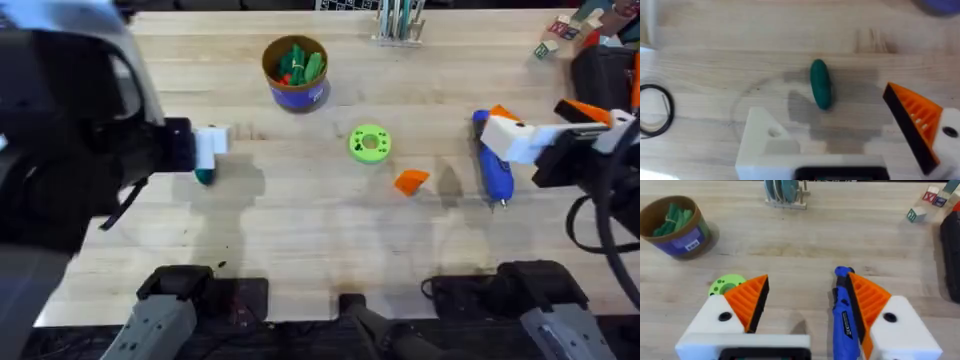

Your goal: Pick up the gripper from the table and insert it into the empty holder that is missing its gripper. Then pick up a screw, insert it into the mounting hole, and use the screwdriver to tighten it. Finally, clean up the table by picking up the vegetable and placing it into the bucket.

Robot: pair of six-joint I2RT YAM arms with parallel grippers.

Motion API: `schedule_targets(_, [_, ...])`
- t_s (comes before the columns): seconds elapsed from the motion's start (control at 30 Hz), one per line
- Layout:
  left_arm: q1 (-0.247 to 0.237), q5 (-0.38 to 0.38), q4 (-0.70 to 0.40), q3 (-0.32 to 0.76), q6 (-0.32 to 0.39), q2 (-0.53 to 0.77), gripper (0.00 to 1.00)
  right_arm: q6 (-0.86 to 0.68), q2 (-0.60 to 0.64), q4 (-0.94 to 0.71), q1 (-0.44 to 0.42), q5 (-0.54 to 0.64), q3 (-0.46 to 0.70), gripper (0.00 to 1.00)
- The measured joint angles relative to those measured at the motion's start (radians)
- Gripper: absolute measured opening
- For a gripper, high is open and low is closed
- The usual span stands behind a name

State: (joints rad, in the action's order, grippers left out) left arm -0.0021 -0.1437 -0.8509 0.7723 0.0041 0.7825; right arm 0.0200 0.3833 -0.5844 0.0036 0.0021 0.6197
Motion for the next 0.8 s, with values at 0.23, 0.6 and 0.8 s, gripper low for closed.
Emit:
schedule_targets(0.23, [-0.001,0.062,0.001,0.0,0.008,0.144,0.978,0.0,0.013,-0.008,0.0,0.0,0.0,0.934])
schedule_targets(0.6, [-0.095,0.173,-0.001,0.054,0.075,0.106,0.973,0.0,0.013,-0.007,0.0,0.0,0.0,0.934])
schedule_targets(0.8, [-0.309,0.361,0.13,0.101,0.108,0.0,0.987,0.0,0.013,-0.007,0.0,0.0,0.0,0.934])
